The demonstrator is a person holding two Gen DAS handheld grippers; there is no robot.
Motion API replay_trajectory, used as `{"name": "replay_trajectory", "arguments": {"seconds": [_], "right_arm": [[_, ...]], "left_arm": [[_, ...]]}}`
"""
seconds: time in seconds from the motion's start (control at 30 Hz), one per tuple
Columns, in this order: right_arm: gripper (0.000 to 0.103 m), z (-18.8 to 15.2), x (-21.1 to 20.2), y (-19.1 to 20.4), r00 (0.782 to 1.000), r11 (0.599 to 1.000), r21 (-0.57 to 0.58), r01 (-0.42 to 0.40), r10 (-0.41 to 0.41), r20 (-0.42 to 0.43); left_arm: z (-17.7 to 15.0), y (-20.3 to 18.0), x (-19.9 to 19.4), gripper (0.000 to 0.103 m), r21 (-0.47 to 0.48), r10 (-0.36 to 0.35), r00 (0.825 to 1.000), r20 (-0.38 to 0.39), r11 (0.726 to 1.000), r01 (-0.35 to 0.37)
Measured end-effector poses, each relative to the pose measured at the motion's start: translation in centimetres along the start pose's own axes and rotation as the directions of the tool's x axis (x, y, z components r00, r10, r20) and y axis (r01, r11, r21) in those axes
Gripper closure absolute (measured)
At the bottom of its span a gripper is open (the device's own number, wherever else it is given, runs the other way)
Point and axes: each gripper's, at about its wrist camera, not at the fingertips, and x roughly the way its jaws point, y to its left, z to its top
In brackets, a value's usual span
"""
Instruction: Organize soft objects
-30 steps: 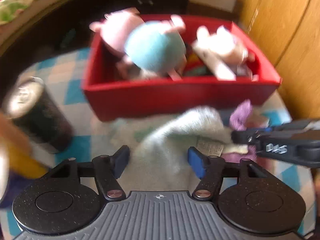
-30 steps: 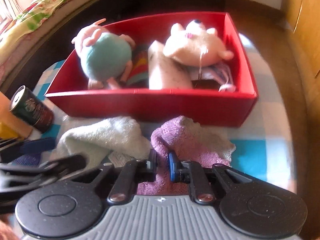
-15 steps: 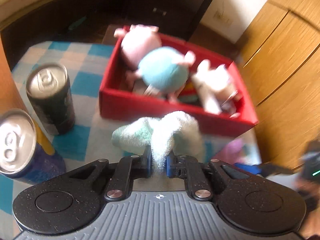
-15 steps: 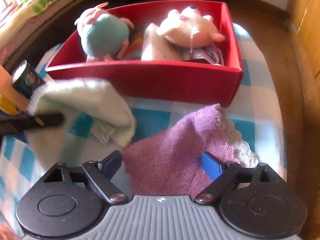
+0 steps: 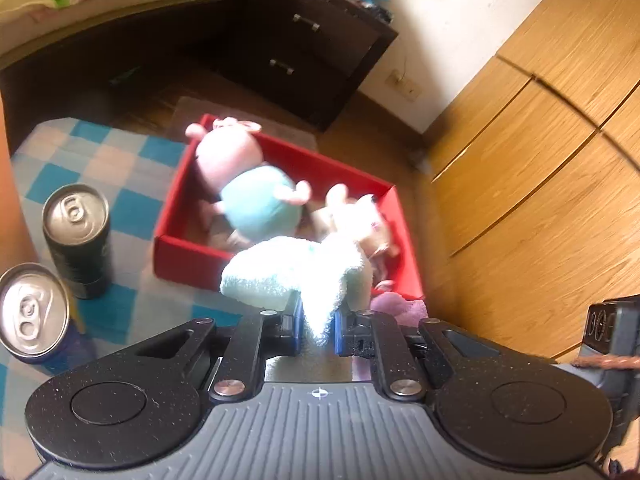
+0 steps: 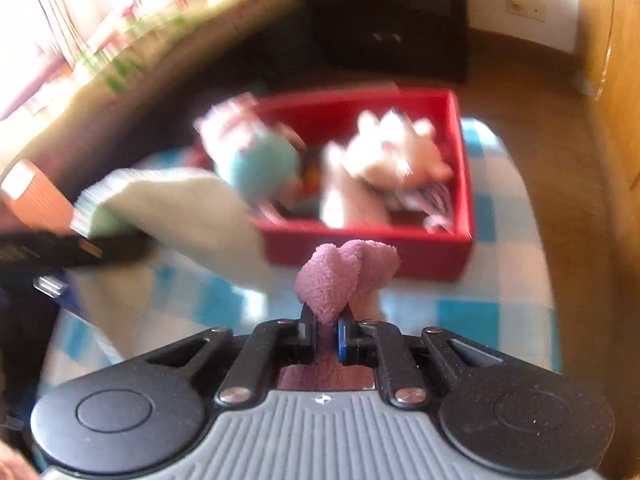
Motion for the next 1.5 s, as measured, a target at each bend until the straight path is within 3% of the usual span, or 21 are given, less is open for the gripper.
{"name": "replay_trajectory", "arguments": {"seconds": [0.2, 0.47, 0.67, 1.5], "right_arm": [[0.103, 1.7, -0.9, 0.1, 0.979, 0.972, 0.118, -0.202, 0.201, 0.026], [0.103, 2.9, -5.1, 0.2, 0.963, 0.968, 0.074, -0.241, 0.228, 0.146], [0.103, 3.5, -7.4, -0.3, 0.951, 0.969, 0.064, -0.239, 0.22, 0.217], [0.103, 5.9, -10.1, 0.9, 0.917, 0.979, -0.026, -0.203, 0.2, 0.344]], "left_arm": [[0.5, -1.2, -0.9, 0.09, 0.018, -0.025, 0.999, 0.042, 1.0, 0.025], [1.3, -2.8, -2.6, 0.089, 0.045, -0.057, 0.992, 0.113, 0.998, 0.053], [1.5, -4.2, -3.1, 0.088, 0.081, -0.066, 0.986, 0.154, 0.995, 0.054], [3.4, -6.3, -4.1, 0.088, 0.126, -0.079, 0.967, 0.244, 0.991, 0.049]]}}
